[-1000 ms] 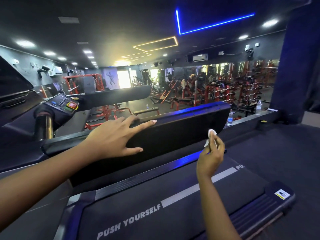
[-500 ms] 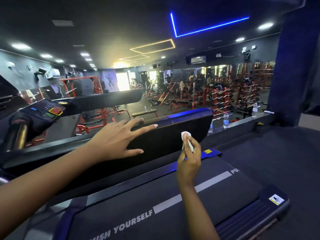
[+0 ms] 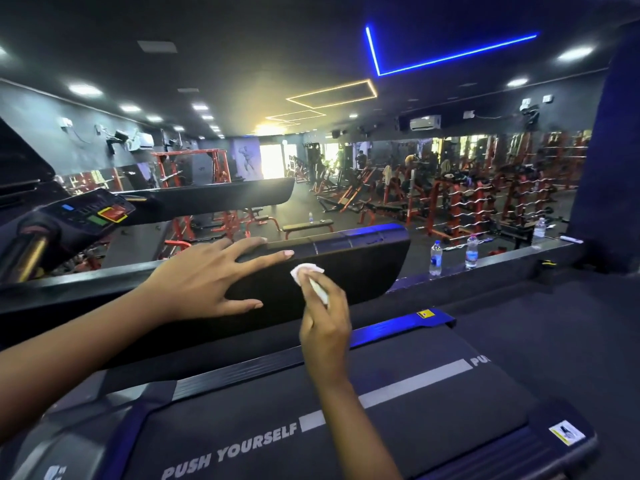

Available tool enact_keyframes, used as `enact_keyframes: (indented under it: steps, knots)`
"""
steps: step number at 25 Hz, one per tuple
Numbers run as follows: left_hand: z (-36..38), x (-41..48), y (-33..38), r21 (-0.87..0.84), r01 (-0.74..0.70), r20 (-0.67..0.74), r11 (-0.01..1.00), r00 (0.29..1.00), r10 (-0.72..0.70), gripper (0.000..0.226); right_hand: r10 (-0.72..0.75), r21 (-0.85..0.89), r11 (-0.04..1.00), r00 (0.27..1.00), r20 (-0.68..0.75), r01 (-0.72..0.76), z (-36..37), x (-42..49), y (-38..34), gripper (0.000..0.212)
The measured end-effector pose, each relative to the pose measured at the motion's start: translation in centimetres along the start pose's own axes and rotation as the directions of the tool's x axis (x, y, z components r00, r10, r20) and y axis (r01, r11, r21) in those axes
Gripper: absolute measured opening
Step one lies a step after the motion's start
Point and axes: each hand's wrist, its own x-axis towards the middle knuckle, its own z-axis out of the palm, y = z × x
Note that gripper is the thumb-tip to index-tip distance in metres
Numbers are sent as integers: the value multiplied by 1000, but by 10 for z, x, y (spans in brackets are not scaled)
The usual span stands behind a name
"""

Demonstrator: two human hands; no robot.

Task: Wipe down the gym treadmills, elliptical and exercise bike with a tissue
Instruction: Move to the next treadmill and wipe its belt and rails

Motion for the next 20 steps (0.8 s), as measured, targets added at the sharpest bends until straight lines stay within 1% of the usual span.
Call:
enact_keyframes:
  steps: [1, 4, 6, 8, 10, 11, 13, 14, 15, 16, 17, 20]
  knots:
    - [-1, 0, 1, 2, 1, 2, 1000, 1000, -1, 75, 14, -4, 1000, 1000, -15, -14, 0, 4, 6, 32]
    - [-1, 0, 2, 17, 2, -2, 1000, 1000, -2, 74, 161, -46, 984, 975, -151, -169, -13, 19, 41, 32]
    - [-2, 0, 1, 20, 3, 2, 1000, 1000, -3, 74, 206, -69, 972, 957, -204, -224, -24, 28, 62, 35]
    - [-2, -1, 2, 36, 3, -1, 999, 1000, -3, 74, 247, -51, 963, 944, -219, -264, -37, 41, 77, 39]
    - [-1, -1, 3, 45, 7, -2, 999, 1000, -7, 74, 275, -43, 956, 940, -203, -289, -45, 54, 74, 37]
    - [-1, -1, 2, 42, 11, -1, 999, 1000, -11, 75, 232, -57, 968, 960, -157, -244, -43, 58, 64, 36]
    - [0, -1, 2, 34, 14, -2, 999, 1000, -14, 75, 40, -80, 996, 999, 37, -37, -34, 58, 33, 40]
    - [1, -1, 2, 29, 15, -4, 999, 1000, -14, 75, -64, -90, 993, 987, 145, 77, -29, 56, 19, 41]
    - [2, -1, 2, 22, 16, -5, 1000, 1000, -16, 75, -137, -110, 980, 962, 236, 166, -26, 55, 10, 42]
    - [2, -1, 2, 17, 18, -3, 1000, 1000, -18, 75, -171, -137, 966, 938, 302, 220, -24, 56, 8, 46]
    - [2, -1, 2, 17, 21, -4, 1000, 1000, -21, 75, -176, -165, 956, 923, 342, 243, -26, 60, 10, 51]
    - [1, -1, 2, 25, 15, -13, 1000, 1000, -14, 74, -94, -286, 934, 919, 383, 215, -40, 78, 31, 56]
